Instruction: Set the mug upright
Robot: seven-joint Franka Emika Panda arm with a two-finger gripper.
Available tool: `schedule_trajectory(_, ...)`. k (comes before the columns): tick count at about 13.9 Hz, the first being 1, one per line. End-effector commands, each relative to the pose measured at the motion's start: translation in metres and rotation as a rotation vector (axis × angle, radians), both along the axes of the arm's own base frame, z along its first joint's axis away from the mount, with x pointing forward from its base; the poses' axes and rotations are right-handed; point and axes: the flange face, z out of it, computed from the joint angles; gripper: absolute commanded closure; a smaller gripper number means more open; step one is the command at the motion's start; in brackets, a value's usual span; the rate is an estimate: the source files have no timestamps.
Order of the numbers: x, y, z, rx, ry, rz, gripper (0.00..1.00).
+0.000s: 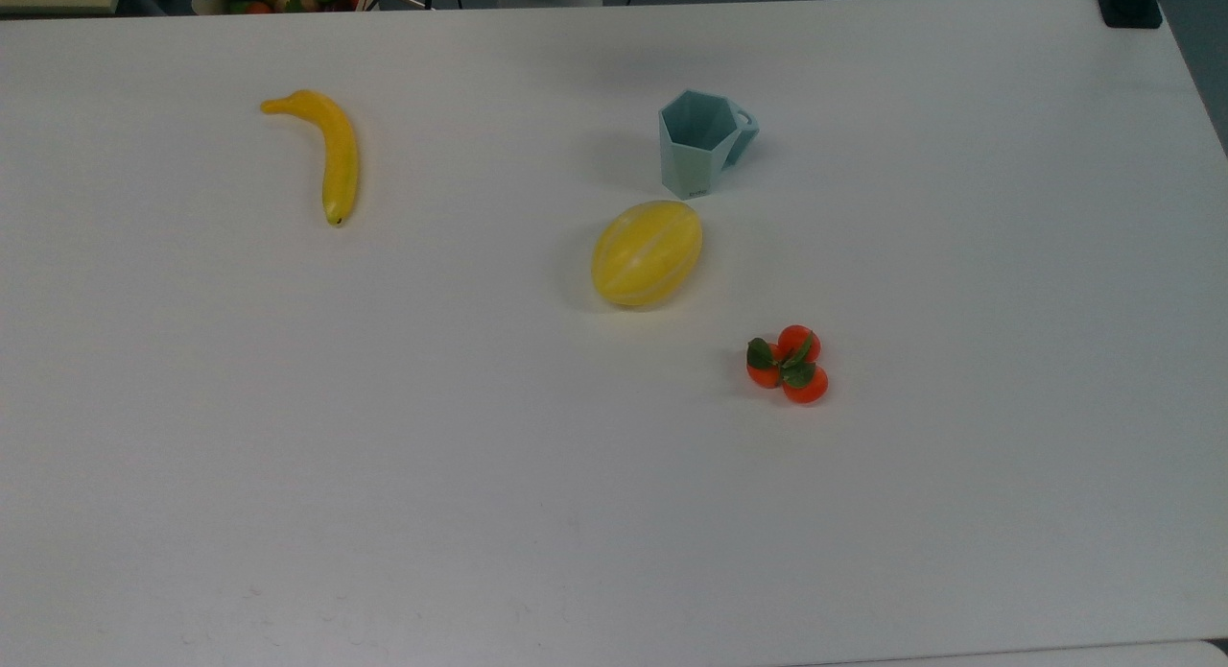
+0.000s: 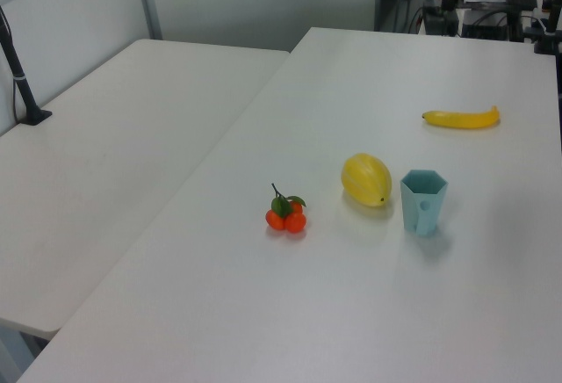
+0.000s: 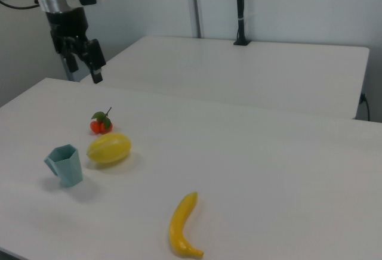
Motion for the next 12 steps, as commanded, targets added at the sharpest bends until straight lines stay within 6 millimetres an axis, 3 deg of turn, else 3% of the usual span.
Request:
schedule_trajectory(1,0.018,0.005,-0.006,0.007,-0.104,0.115,0.00)
schedule_trajectory(5,0.026,-0.003,-0.016,-0.015,-0.098,0.249,0.00)
schedule_trajectory(12,0.027,-0.004,-0.019,-0.012,-0.087,0.238,0.00)
